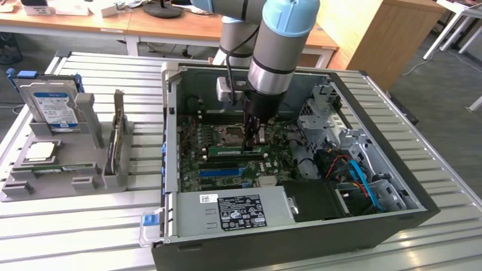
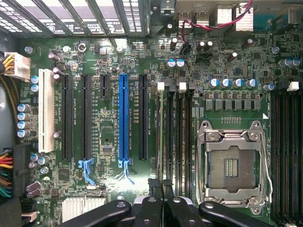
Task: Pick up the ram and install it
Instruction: 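Insert the ram into the slot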
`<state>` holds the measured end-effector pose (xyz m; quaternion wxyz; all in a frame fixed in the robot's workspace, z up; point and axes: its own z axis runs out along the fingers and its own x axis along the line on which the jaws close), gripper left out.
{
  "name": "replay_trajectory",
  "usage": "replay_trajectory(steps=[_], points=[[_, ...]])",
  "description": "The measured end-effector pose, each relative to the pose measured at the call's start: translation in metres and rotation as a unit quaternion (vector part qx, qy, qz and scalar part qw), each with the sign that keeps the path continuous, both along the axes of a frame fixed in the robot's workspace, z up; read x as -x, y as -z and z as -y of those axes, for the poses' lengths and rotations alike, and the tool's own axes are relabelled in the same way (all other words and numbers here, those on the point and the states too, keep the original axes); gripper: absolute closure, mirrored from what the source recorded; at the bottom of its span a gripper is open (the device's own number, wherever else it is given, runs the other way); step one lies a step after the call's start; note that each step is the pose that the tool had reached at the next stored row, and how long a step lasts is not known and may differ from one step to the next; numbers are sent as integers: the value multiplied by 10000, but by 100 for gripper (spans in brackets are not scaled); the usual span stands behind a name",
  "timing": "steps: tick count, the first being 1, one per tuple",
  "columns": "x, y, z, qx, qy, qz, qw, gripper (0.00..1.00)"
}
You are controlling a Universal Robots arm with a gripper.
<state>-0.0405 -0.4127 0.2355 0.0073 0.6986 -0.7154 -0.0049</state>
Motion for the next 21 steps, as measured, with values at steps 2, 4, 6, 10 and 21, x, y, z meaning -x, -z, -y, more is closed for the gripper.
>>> replay_trajectory(steps=[2,4,6,10,21], points=[[0,-1,-2,1,-1,0,10000,88],[1,-2,-6,2,0,-1,10000,88],[1,-2,-12,2,0,-1,10000,88],[1,-1,-17,3,0,-1,10000,88],[5,17,-18,2,1,-1,10000,88]])
